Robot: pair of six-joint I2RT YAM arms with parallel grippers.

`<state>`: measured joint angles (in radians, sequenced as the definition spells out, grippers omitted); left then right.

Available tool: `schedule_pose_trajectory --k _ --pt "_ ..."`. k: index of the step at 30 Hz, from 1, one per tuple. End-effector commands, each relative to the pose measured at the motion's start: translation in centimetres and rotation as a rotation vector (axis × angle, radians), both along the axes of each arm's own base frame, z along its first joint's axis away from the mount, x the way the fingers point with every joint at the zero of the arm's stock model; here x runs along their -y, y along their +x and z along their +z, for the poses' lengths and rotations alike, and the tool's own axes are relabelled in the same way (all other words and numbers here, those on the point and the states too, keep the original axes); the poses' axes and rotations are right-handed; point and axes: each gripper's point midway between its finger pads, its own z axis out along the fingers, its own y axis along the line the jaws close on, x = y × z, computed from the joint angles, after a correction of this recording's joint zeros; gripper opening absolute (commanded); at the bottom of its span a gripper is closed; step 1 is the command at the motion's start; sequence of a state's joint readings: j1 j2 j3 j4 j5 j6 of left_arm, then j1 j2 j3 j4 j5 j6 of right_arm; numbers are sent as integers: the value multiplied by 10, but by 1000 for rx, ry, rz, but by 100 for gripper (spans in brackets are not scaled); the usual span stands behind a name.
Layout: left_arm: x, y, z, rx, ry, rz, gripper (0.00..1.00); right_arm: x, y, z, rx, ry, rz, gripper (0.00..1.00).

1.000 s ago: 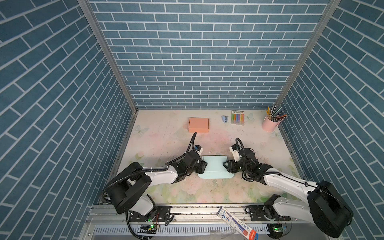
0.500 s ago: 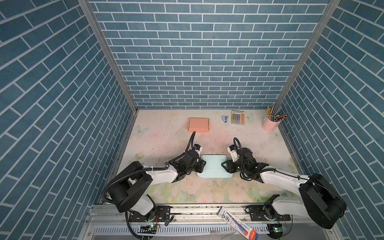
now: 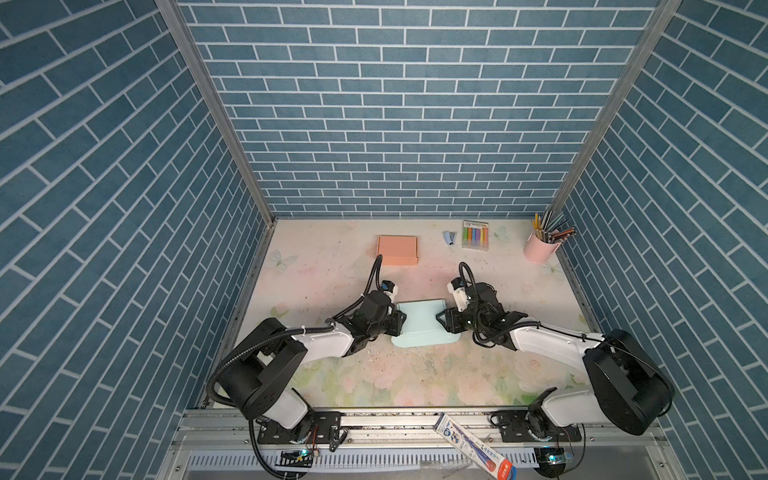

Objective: Fold the paper box

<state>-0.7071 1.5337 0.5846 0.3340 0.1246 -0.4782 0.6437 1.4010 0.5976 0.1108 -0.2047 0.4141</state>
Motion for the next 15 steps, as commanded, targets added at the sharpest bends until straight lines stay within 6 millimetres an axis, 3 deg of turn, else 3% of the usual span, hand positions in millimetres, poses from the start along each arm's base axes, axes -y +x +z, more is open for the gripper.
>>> schedule_pose_trajectory --k 1,8,15 --pt "-4 7 3 12 20 6 39 9 4 4 25 -33 -33 58" --pt "-24 4 27 60 90 74 53 26 -8 20 51 -58 -53 70" --pt "-13 -51 43 43 92 65 57 21 -41 21 4 -46 4 71"
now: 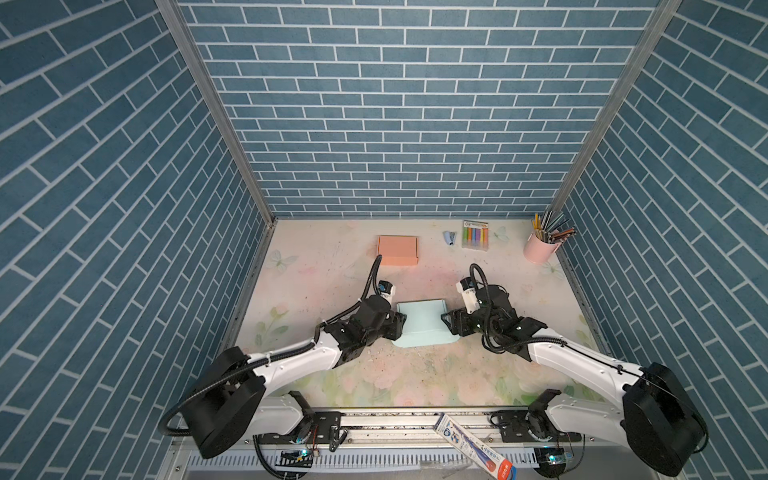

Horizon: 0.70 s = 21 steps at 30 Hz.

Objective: Fold the paper box

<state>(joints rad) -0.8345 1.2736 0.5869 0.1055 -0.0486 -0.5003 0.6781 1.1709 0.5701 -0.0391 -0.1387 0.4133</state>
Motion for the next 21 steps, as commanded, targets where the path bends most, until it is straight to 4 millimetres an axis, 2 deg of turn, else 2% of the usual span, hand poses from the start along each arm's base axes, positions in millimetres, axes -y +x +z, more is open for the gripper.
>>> schedule_pose_trajectory --k 1,4,8,21 --pt "-7 -26 -6 -48 33 48 57 4 -24 -18 -77 -39 19 71" --pt "0 -45 -8 -73 -23 31 59 2 -33 -25 -105 -18 27 71" --pt "7 -56 -13 -92 -67 6 64 0 -37 -35 -130 -31 30 71" --pt "26 -55 -35 -122 -67 -43 66 -5 -45 -46 -157 -13 46 71"
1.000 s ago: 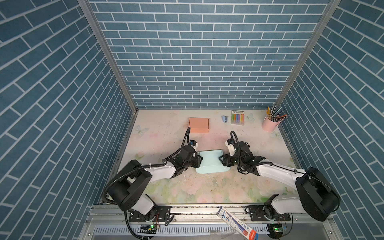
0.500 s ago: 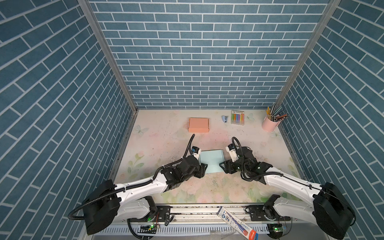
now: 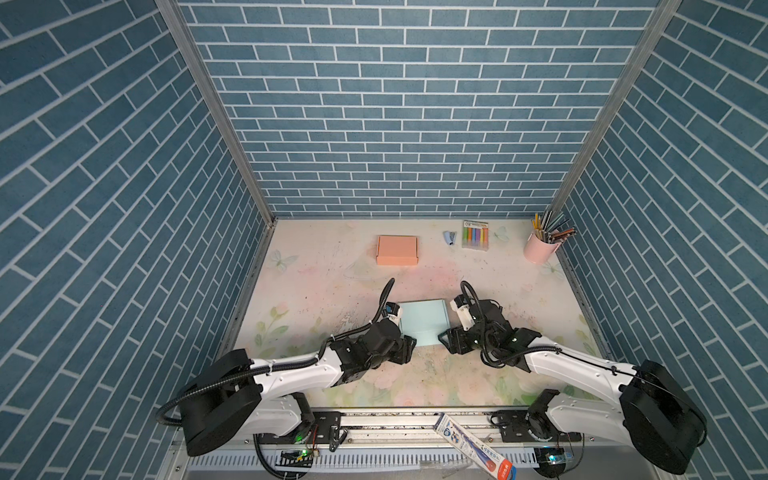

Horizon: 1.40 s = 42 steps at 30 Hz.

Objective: Fold the paper box

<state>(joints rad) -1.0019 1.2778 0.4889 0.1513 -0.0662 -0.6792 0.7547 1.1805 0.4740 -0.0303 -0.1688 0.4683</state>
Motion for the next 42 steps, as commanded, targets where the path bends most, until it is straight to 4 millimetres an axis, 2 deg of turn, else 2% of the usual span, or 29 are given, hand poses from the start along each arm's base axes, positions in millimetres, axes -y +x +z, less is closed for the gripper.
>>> schedule_pose_trajectory --k 1,7,11,15,24,35,42 --pt "6 0 -3 -2 -22 -4 66 -2 -5 -7 -38 11 -11 71" --pt "11 0 -10 -14 -16 -20 66 -9 -8 -12 -52 15 14 71" --pt "15 -3 -13 -29 -32 -29 66 -14 -11 -9 -57 36 24 71" --pt "20 -7 -8 -24 -50 -39 66 -22 -15 -1 -57 57 48 71" --pt "14 -6 -16 -27 -21 -20 66 -14 -14 -9 -44 -2 19 70" --pt "7 -2 -26 -34 -2 -5 59 -12 -12 -12 -34 -18 12 69" --pt "4 3 -31 -31 16 1 48 -11 -10 -17 -33 -34 9 68"
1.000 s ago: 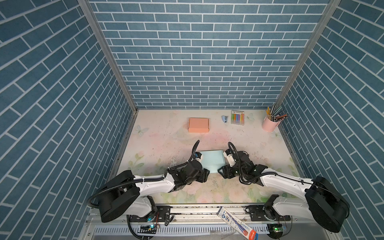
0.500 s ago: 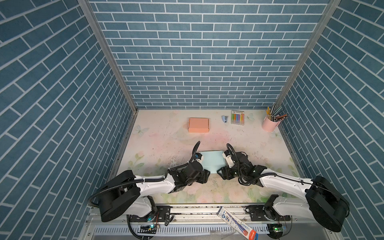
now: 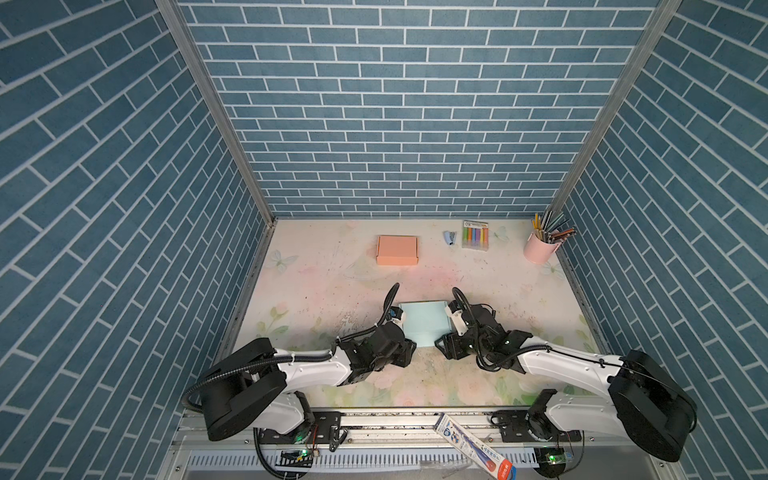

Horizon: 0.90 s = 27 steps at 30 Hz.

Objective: Fold the paper box

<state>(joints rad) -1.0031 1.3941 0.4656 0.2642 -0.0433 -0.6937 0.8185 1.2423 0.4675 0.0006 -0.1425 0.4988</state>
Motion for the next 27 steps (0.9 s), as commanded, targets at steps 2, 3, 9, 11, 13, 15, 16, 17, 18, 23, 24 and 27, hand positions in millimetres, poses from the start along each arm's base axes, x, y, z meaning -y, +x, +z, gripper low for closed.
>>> schedule_pose_trajectory --k 2,3,9,11,13,15,16,17,18,23,24,27 --pt "-3 4 -6 3 12 9 47 0 2 -2 -1 -12 -15 67" --pt "-3 5 -7 2 14 11 46 0 2 -3 1 -16 -15 67" --pt "-5 8 -12 0 22 17 43 1 6 -7 12 -33 -23 67" --pt "-5 10 -12 2 26 19 42 1 7 -7 21 -37 -18 66" --pt "-5 10 -12 4 30 22 42 4 8 -7 30 -53 -25 66" --pt "-6 11 -12 6 33 25 42 8 8 -6 42 -64 -32 67" --pt "-6 11 -12 6 33 25 42 10 8 -6 45 -68 -34 68" --pt "-6 12 -12 5 33 26 42 11 7 -5 47 -69 -33 69" --pt "-6 12 -12 8 34 29 42 12 6 -4 47 -73 -33 69" --pt "-5 13 -11 9 34 26 42 17 7 14 85 -65 -41 72" --pt "-5 14 -11 10 32 25 42 18 9 19 100 -63 -44 72" --pt "-5 13 -10 13 32 25 42 22 17 35 161 -76 -62 72"
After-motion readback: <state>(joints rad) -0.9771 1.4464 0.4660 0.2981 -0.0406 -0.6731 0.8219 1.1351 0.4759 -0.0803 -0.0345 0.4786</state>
